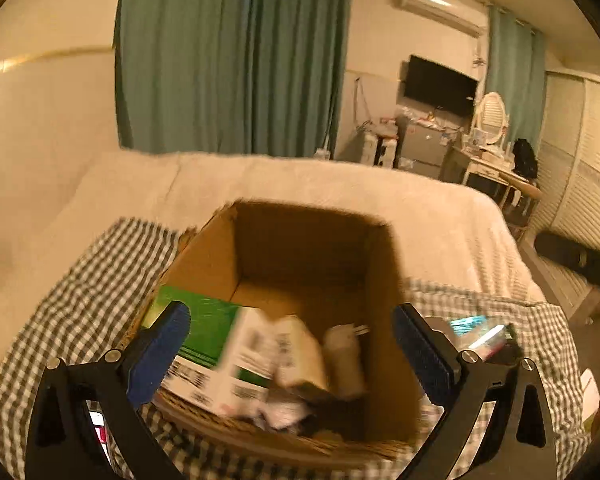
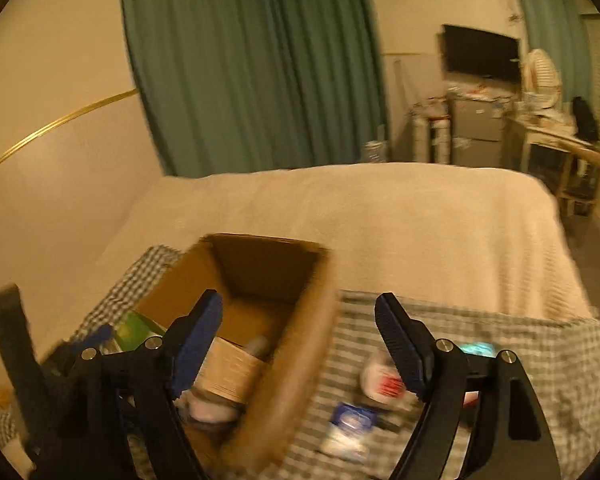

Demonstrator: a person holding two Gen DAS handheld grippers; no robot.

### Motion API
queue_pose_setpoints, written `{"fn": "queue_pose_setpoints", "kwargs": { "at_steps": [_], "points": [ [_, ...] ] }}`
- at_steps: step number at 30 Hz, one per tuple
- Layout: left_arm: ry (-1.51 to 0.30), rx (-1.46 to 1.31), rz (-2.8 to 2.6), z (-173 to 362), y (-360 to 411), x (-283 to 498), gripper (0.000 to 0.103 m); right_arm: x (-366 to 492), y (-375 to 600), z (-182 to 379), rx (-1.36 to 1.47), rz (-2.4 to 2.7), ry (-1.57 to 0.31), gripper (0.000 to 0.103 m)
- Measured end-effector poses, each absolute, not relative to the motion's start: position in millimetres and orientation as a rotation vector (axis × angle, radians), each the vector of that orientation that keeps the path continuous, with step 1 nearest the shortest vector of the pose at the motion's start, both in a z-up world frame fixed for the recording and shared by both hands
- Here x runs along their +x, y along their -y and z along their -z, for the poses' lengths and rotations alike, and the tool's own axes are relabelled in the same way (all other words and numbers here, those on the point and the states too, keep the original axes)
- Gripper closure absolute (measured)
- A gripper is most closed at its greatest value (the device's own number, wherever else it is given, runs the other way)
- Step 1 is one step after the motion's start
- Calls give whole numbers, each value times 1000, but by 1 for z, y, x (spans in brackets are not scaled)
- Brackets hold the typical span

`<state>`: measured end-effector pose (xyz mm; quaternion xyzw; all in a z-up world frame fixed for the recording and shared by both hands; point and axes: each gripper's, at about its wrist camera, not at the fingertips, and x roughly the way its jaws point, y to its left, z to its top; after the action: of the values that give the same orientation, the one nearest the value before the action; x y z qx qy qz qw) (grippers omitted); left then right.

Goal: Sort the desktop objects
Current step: 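Move both grippers back over the bed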

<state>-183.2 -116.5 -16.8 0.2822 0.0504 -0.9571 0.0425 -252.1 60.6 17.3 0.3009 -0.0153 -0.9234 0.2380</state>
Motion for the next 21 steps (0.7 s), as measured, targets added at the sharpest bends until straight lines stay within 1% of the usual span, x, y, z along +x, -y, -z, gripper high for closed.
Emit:
{"fn": "queue_pose_setpoints", "kwargs": {
  "at_steps": [4, 7, 9, 12, 16, 18, 21],
  "points": [
    [-123, 877, 3017, 4, 63, -159, 0, -212, -119, -19, 855, 2590, 70, 24],
    [-45, 921, 3073, 15, 17, -140, 0, -193, -164, -10, 887, 2644, 122, 24],
    [-63, 992, 3069, 36, -5, -134, 0, -182, -190, 1, 914, 2684, 154, 24],
    [-146, 1101, 3059, 74, -24, -135, 0, -164, -226, 30, 971, 2726, 192, 24],
    [-52, 1208, 3005, 128, -44, -136, 0, -152, -257, 75, 1061, 2763, 230, 24],
    [-31, 1279, 2996, 154, -51, -140, 3, -149, -263, 97, 1091, 2774, 241, 24],
    [-5, 1335, 2970, 183, -57, -144, 9, -147, -267, 133, 1119, 2797, 207, 24]
  ]
}}
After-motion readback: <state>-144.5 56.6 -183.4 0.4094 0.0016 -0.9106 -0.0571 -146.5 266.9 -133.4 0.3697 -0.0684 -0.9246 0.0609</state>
